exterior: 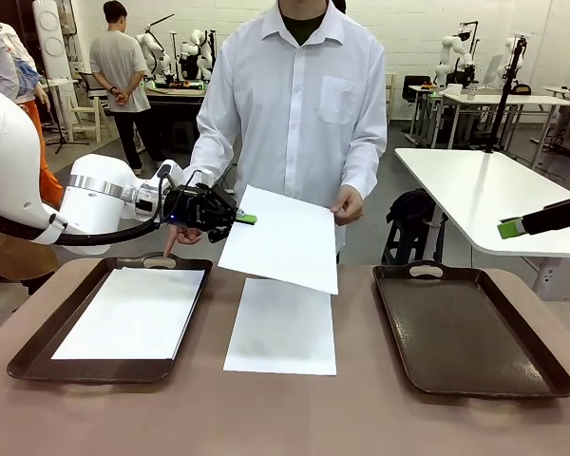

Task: Sort the A4 documents.
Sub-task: Receive the A4 Paper, then place the A4 Paper in the designated Handle tray.

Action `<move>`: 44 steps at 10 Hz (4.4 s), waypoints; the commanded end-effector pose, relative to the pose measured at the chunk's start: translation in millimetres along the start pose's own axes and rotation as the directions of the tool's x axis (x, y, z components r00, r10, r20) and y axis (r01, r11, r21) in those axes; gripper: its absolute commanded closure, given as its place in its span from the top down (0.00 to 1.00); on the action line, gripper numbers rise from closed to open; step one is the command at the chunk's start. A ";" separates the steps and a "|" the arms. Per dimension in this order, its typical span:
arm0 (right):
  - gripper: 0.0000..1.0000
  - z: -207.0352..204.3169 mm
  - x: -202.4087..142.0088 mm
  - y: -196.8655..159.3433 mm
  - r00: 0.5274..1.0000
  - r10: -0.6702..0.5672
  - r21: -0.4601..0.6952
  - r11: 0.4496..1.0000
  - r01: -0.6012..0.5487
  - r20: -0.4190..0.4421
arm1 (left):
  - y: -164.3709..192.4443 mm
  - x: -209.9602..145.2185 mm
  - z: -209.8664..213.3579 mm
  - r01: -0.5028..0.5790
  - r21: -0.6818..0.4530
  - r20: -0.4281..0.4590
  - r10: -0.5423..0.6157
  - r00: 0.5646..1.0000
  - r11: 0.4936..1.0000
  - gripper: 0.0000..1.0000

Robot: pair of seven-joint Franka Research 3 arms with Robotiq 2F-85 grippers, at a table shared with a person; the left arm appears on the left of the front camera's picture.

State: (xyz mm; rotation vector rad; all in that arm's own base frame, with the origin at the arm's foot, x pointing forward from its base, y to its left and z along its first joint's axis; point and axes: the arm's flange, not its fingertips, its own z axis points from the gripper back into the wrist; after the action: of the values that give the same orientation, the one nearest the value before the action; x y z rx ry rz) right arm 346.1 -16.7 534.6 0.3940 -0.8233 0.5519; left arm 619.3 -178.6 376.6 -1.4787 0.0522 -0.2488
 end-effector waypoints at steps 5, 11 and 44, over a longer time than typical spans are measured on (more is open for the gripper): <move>1.00 -2.3 -1.0 -1.7 1.000 -0.006 0.016 1.000 0.006 0.005 | -1.0 0.2 -0.2 0.002 -0.004 -0.004 -0.002 1.000 1.000 0.00; 1.00 -2.3 -1.0 -1.7 1.000 -0.006 0.016 1.000 0.006 0.005 | -1.0 0.2 -0.2 0.002 -0.004 -0.004 -0.002 1.000 1.000 0.00; 1.00 -2.3 -1.0 -1.7 1.000 -0.006 0.016 1.000 0.006 0.005 | 23.2 -64.9 205.7 -0.344 0.781 0.213 0.295 0.931 0.521 0.01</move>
State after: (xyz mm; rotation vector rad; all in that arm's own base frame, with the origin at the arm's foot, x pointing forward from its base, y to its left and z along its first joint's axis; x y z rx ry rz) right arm 346.1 -16.7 534.7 0.3940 -0.8234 0.5519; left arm 592.3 35.8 365.6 -0.5321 0.1101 0.0671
